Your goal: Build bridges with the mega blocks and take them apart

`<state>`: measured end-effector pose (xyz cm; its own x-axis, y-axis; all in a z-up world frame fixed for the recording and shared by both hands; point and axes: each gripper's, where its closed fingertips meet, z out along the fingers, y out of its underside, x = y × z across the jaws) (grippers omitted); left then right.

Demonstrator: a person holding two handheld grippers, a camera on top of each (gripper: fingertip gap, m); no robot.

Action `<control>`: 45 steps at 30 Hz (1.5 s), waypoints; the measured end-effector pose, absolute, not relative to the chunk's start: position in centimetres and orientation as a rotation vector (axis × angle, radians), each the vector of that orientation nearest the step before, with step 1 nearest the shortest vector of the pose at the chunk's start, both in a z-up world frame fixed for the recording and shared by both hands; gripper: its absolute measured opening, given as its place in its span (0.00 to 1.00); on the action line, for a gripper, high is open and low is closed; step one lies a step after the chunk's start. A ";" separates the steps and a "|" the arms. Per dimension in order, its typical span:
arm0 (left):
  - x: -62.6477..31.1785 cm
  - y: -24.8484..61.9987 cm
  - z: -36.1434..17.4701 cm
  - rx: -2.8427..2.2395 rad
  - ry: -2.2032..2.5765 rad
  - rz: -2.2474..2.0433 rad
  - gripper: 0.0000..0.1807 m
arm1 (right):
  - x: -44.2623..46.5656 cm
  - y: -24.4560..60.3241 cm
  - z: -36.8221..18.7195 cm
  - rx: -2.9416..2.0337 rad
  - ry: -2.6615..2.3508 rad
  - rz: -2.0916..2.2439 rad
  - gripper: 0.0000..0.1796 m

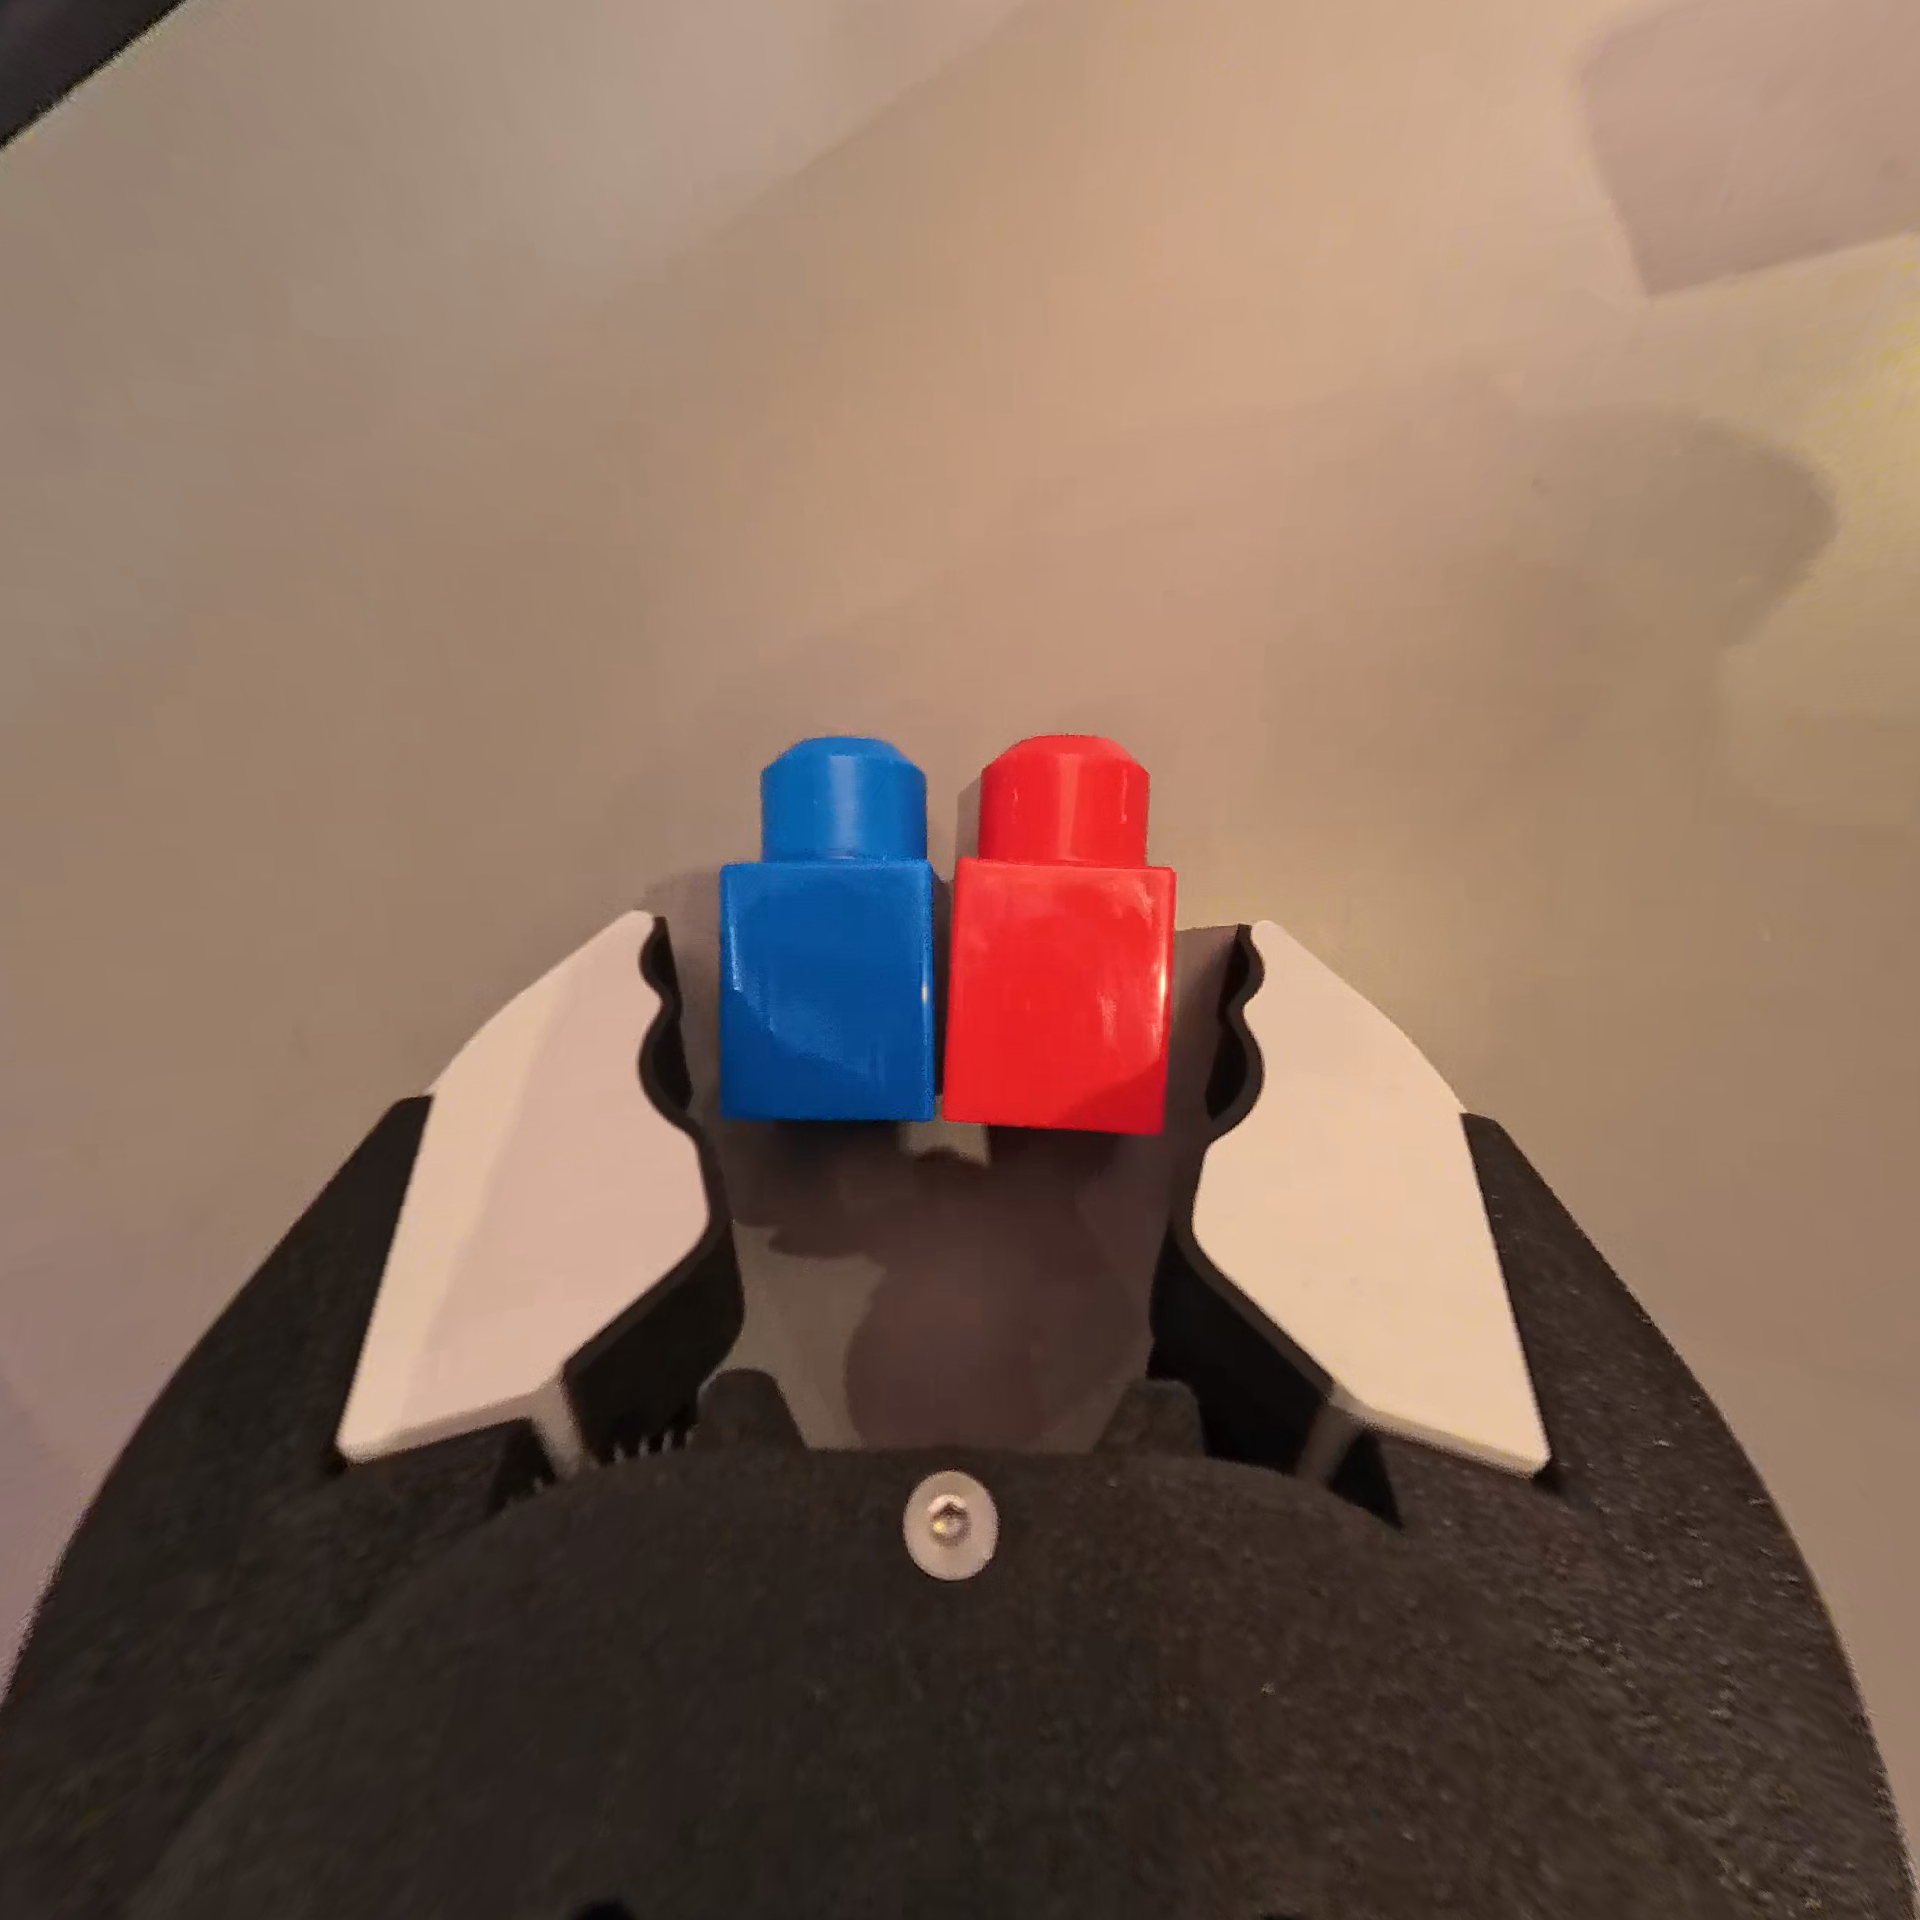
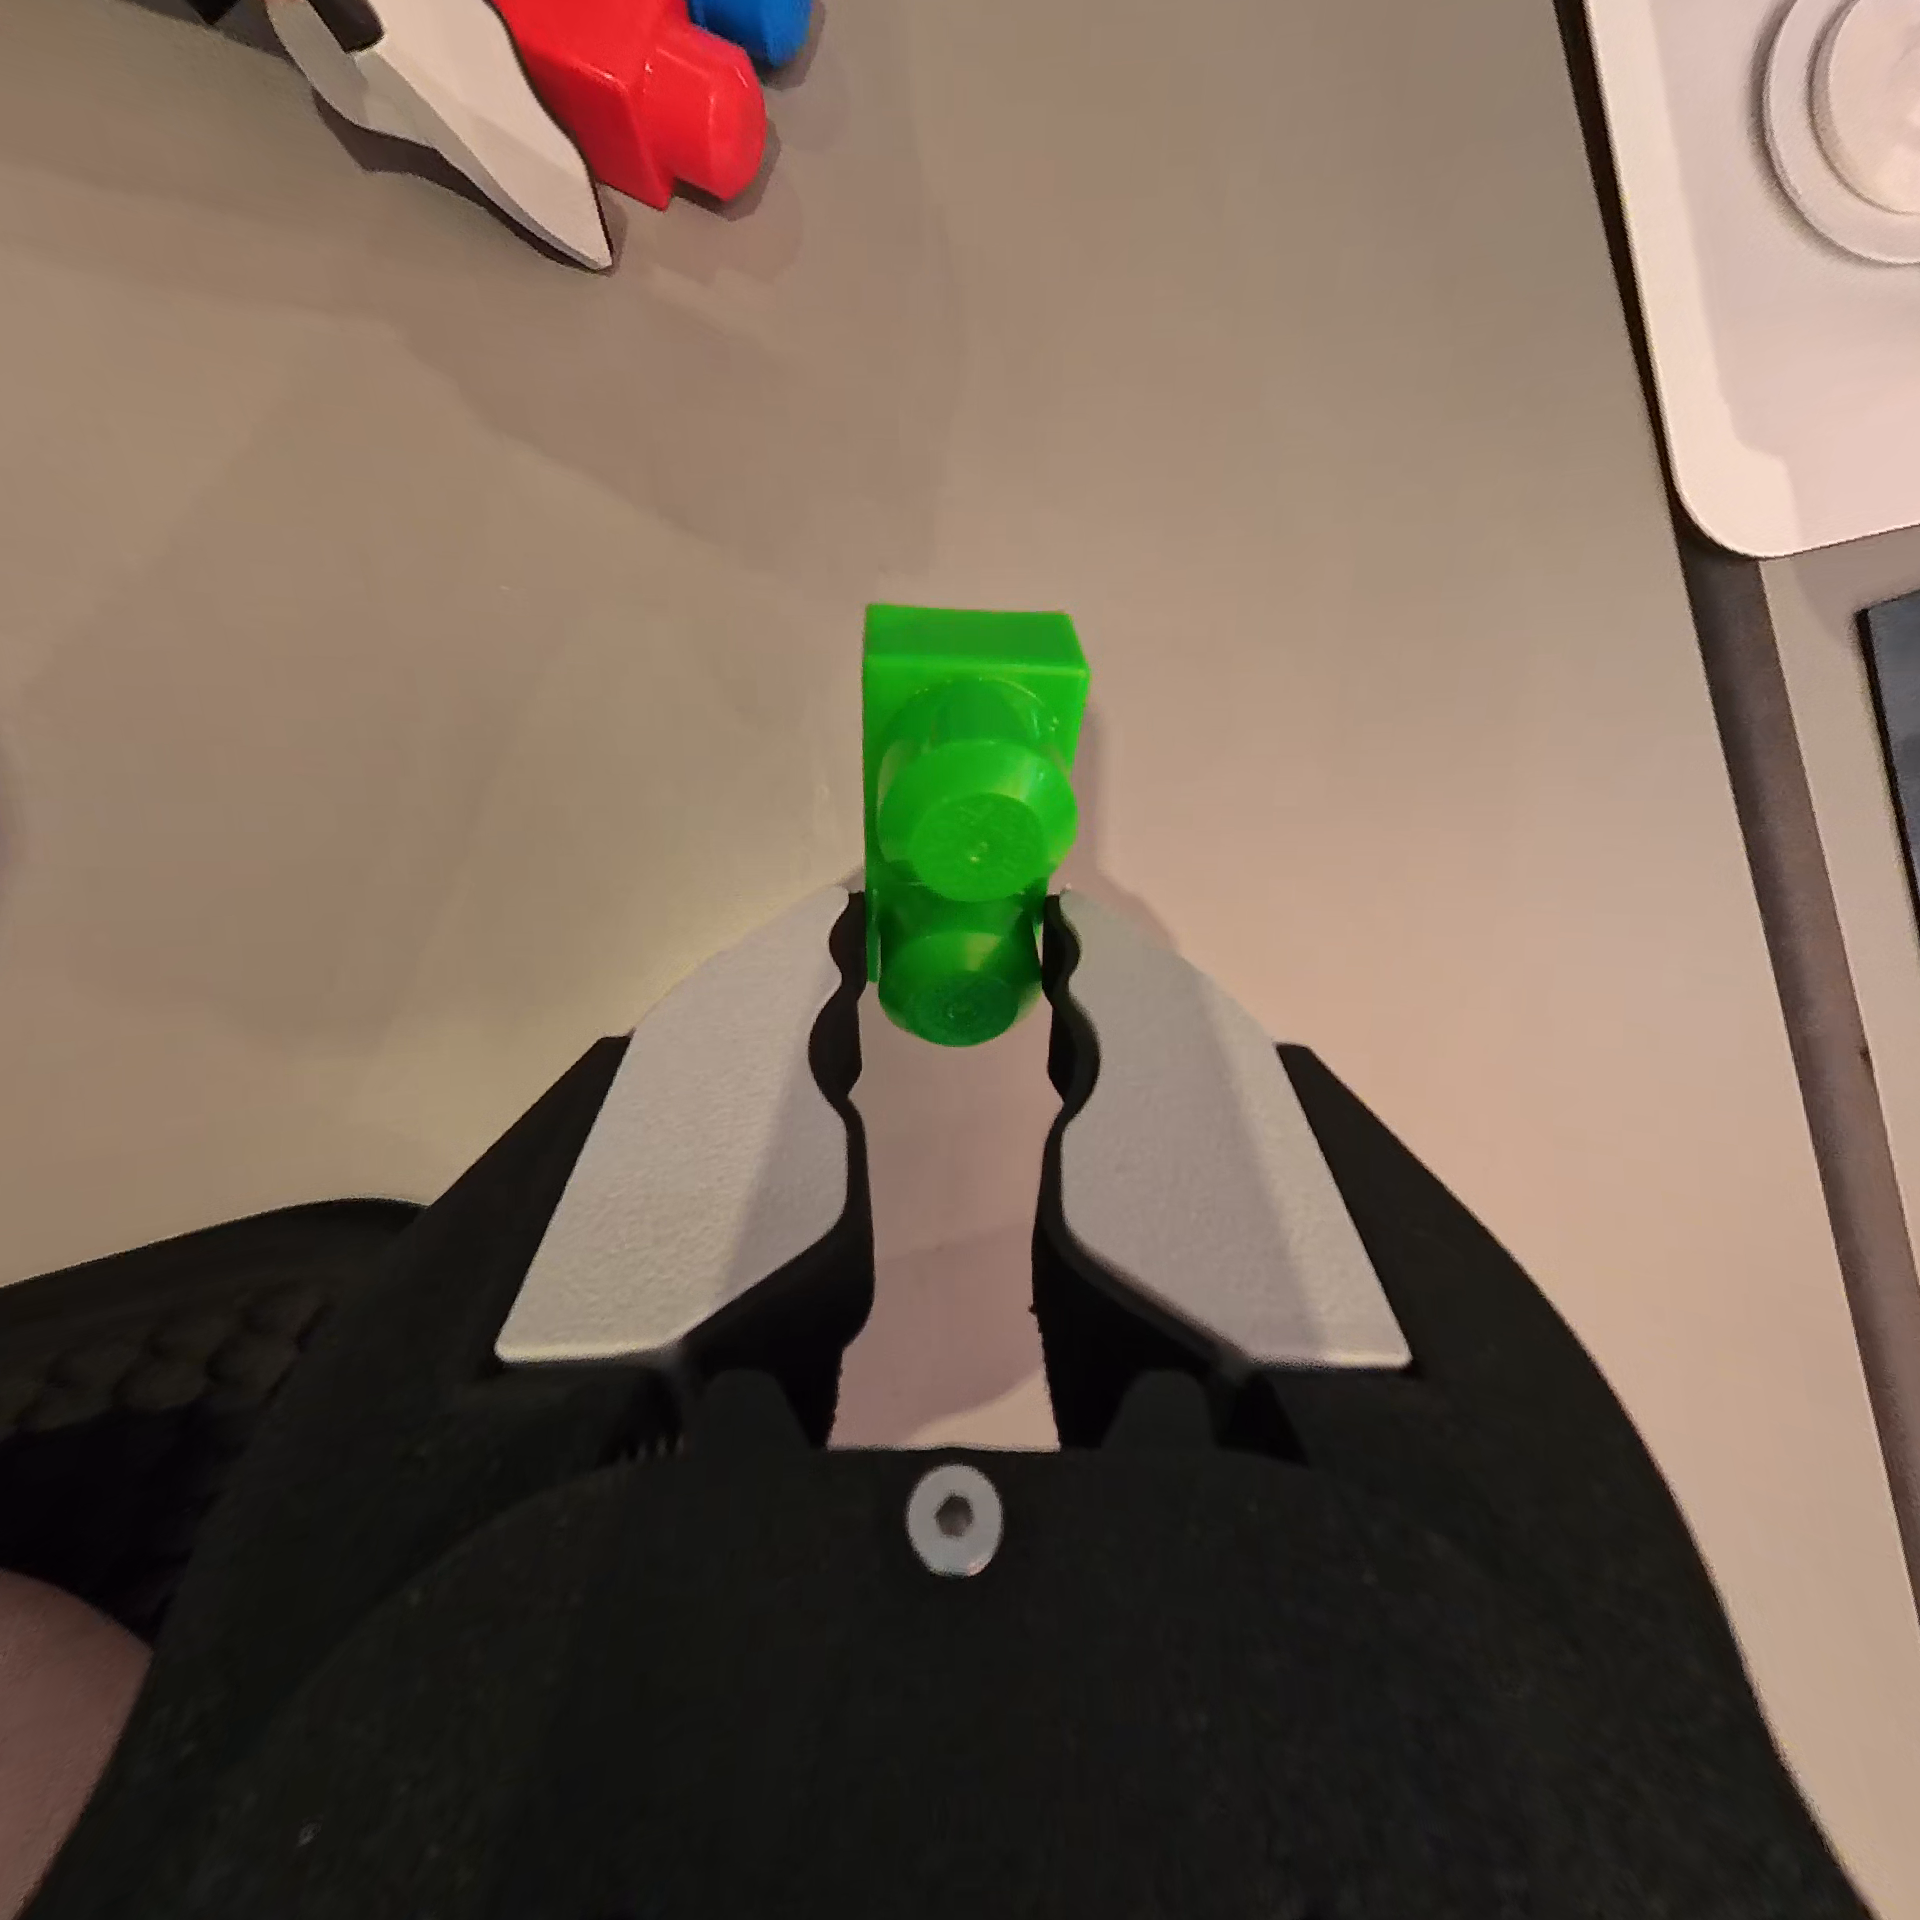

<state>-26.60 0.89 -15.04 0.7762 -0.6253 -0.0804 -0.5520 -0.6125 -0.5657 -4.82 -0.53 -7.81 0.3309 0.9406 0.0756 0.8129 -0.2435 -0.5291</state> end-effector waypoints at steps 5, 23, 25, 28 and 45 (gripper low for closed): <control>-26.4 0.7 -15.3 -2.430 0.871 -0.219 0.53 | -4.7 -0.6 -7.7 -2.121 -1.532 0.363 0.18; -27.1 0.1 -15.7 -2.629 1.037 -0.163 0.55 | -4.3 -0.9 -7.5 -2.126 -1.533 0.377 0.18; -27.1 0.1 -15.7 -2.638 1.040 -0.158 0.55 | -4.3 -0.9 -7.6 -2.131 -1.533 0.377 0.18; -27.1 0.1 -15.7 -2.651 1.042 -0.149 0.55 | -4.3 -1.0 -7.6 -2.129 -1.538 0.375 0.18; -27.4 0.1 -15.5 -2.708 1.039 -0.121 0.44 | -4.3 -0.9 -7.6 -2.122 -1.544 0.371 0.18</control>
<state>-27.38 0.07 -15.54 0.7442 -0.6679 -0.0079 -0.6482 -0.7193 -0.2499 -4.35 -0.91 -7.62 0.3242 0.9438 0.0638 0.8116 -0.2429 -0.5314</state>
